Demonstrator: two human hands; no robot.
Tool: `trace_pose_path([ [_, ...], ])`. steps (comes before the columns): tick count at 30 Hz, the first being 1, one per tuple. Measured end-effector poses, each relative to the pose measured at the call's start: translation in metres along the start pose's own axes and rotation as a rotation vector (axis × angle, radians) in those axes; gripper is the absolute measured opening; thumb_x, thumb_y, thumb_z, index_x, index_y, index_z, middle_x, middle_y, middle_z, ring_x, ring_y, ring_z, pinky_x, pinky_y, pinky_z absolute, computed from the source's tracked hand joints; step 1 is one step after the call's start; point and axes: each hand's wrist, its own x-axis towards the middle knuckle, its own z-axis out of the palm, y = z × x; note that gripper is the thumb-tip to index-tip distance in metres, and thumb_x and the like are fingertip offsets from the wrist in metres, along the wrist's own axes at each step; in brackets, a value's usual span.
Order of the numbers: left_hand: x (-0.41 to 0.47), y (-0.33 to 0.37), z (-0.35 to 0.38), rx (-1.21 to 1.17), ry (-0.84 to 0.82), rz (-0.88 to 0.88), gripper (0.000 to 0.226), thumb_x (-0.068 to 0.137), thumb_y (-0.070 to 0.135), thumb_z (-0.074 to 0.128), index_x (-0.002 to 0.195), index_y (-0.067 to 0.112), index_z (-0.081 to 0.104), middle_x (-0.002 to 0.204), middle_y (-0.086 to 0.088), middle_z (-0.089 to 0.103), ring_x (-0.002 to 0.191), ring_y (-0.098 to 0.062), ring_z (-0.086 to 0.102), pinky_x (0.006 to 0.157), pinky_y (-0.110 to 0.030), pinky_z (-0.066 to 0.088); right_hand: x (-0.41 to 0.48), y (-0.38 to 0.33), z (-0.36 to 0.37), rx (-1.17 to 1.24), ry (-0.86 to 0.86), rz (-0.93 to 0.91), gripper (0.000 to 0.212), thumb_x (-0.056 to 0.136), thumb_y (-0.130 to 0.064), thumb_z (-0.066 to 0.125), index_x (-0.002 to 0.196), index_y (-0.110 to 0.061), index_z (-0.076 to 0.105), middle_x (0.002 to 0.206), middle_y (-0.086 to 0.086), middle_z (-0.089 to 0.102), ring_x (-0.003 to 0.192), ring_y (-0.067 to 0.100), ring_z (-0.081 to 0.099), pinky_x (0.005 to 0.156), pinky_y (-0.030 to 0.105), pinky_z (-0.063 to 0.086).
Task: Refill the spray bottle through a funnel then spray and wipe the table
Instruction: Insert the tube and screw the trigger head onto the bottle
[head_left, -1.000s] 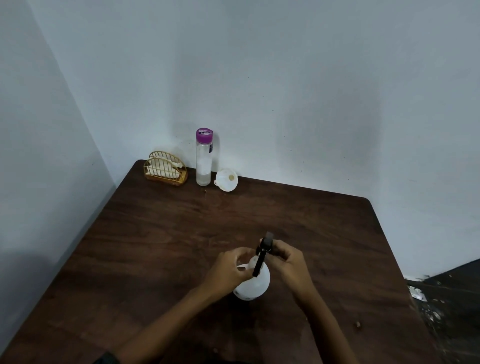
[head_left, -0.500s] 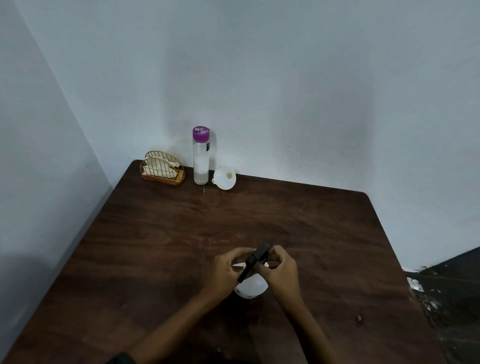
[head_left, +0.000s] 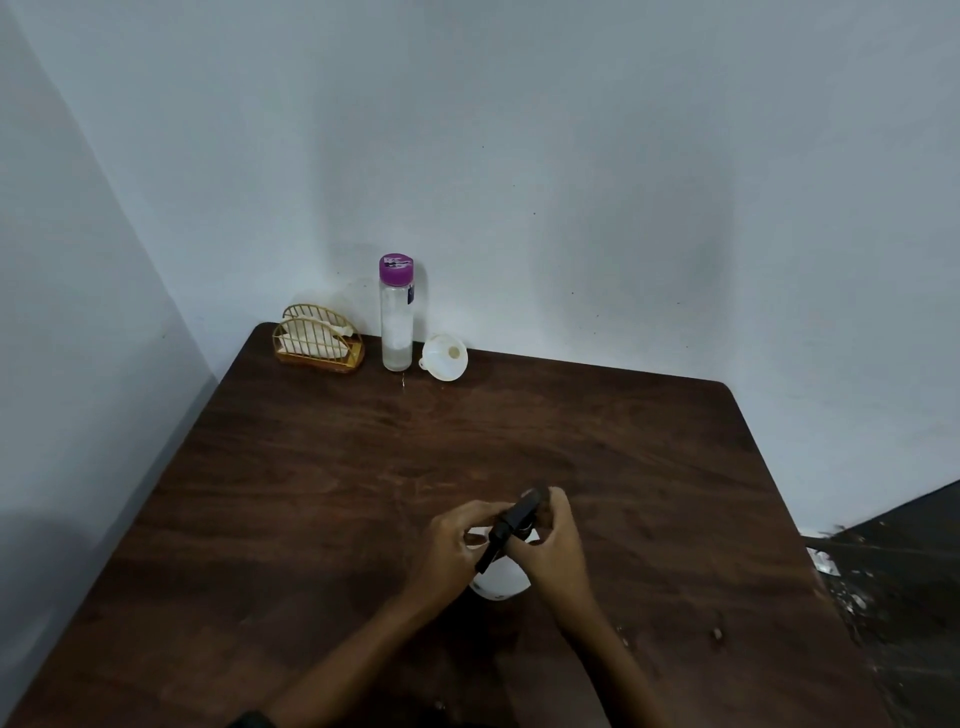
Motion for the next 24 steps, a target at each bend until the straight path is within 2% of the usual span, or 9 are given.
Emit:
trace_pose_path([
  [2, 0.001, 0.0, 0.0, 0.0, -0.005, -0.004, 0.032, 0.072, 0.036, 0.065, 0.104, 0.033, 0.068, 0.102, 0.014, 0.071, 0.099, -0.004, 0.065, 0.084, -0.033, 0.055, -0.004, 0.001, -0.01, 0.051, -0.076, -0.009, 0.032, 0.075, -0.014, 0.073, 0.106, -0.02, 0.064, 0.105, -0.004, 0.065, 0.097, 0.004, 0.061, 0.08, 0.017, 0.049],
  [4, 0.002, 0.0, 0.0, -0.002, -0.011, -0.003, 0.033, 0.072, 0.042, 0.068, 0.103, 0.032, 0.069, 0.101, 0.012, 0.071, 0.098, -0.004, 0.065, 0.084, -0.032, 0.055, -0.006, 0.0, -0.017, 0.054, -0.087, -0.028, 0.028, 0.078, -0.011, 0.073, 0.105, -0.017, 0.069, 0.109, -0.004, 0.065, 0.101, 0.004, 0.061, 0.081, 0.019, 0.049],
  [6, 0.002, 0.0, 0.0, -0.005, -0.01, -0.004, 0.029, 0.074, 0.039, 0.074, 0.102, 0.033, 0.07, 0.1, 0.011, 0.072, 0.096, -0.005, 0.066, 0.082, -0.029, 0.055, -0.006, 0.0, -0.017, 0.051, -0.052, -0.048, 0.023, 0.077, -0.005, 0.074, 0.097, -0.016, 0.07, 0.103, 0.0, 0.066, 0.096, 0.007, 0.063, 0.078, 0.022, 0.051],
  [8, 0.002, -0.002, -0.001, -0.013, 0.002, -0.025, 0.027, 0.077, 0.024, 0.077, 0.098, 0.038, 0.069, 0.1, 0.012, 0.072, 0.096, -0.005, 0.067, 0.08, -0.025, 0.054, -0.004, 0.001, -0.013, 0.038, -0.012, -0.038, 0.023, 0.074, -0.004, 0.076, 0.091, -0.015, 0.066, 0.095, 0.004, 0.066, 0.09, 0.012, 0.064, 0.074, 0.026, 0.053],
  [11, 0.001, -0.008, -0.003, -0.032, 0.018, -0.059, 0.046, 0.077, 0.001, 0.073, 0.091, 0.045, 0.07, 0.099, 0.017, 0.072, 0.097, -0.006, 0.067, 0.08, -0.021, 0.054, -0.001, 0.003, -0.003, 0.014, 0.052, -0.011, 0.025, 0.071, -0.002, 0.076, 0.085, -0.011, 0.057, 0.086, 0.007, 0.064, 0.08, 0.017, 0.062, 0.068, 0.03, 0.05],
  [14, -0.002, -0.007, -0.002, -0.054, 0.025, -0.063, 0.039, 0.074, 0.001, 0.076, 0.094, 0.034, 0.071, 0.095, 0.013, 0.073, 0.096, -0.006, 0.067, 0.076, -0.016, 0.052, 0.004, 0.006, 0.009, -0.034, 0.132, -0.014, 0.029, 0.07, 0.001, 0.074, 0.079, -0.008, 0.048, 0.078, 0.011, 0.058, 0.069, 0.015, 0.054, 0.059, 0.025, 0.045],
  [17, -0.003, -0.005, -0.001, -0.03, 0.031, -0.041, 0.033, 0.077, 0.0, 0.072, 0.095, 0.028, 0.071, 0.094, 0.015, 0.072, 0.094, -0.001, 0.066, 0.074, -0.012, 0.049, 0.006, 0.007, 0.012, -0.043, 0.117, -0.004, 0.034, 0.07, 0.002, 0.072, 0.079, -0.016, 0.044, 0.076, 0.003, 0.053, 0.066, 0.009, 0.051, 0.056, 0.022, 0.044],
  [21, -0.002, -0.006, -0.003, 0.022, 0.02, -0.049, 0.042, 0.078, -0.002, 0.068, 0.096, 0.036, 0.069, 0.095, 0.02, 0.071, 0.095, 0.003, 0.065, 0.077, -0.014, 0.05, 0.001, 0.009, -0.001, 0.07, -0.051, -0.01, 0.044, 0.069, -0.014, 0.074, 0.109, -0.021, 0.058, 0.106, -0.003, 0.063, 0.094, 0.007, 0.062, 0.076, 0.018, 0.05],
  [24, -0.002, -0.007, -0.003, 0.051, 0.009, -0.043, 0.036, 0.079, 0.014, 0.074, 0.096, 0.043, 0.065, 0.096, 0.022, 0.07, 0.096, 0.003, 0.064, 0.079, -0.016, 0.052, -0.001, 0.008, -0.015, 0.086, -0.114, -0.013, 0.038, 0.064, -0.03, 0.074, 0.101, -0.019, 0.069, 0.112, -0.002, 0.066, 0.1, 0.002, 0.062, 0.079, 0.014, 0.049],
])
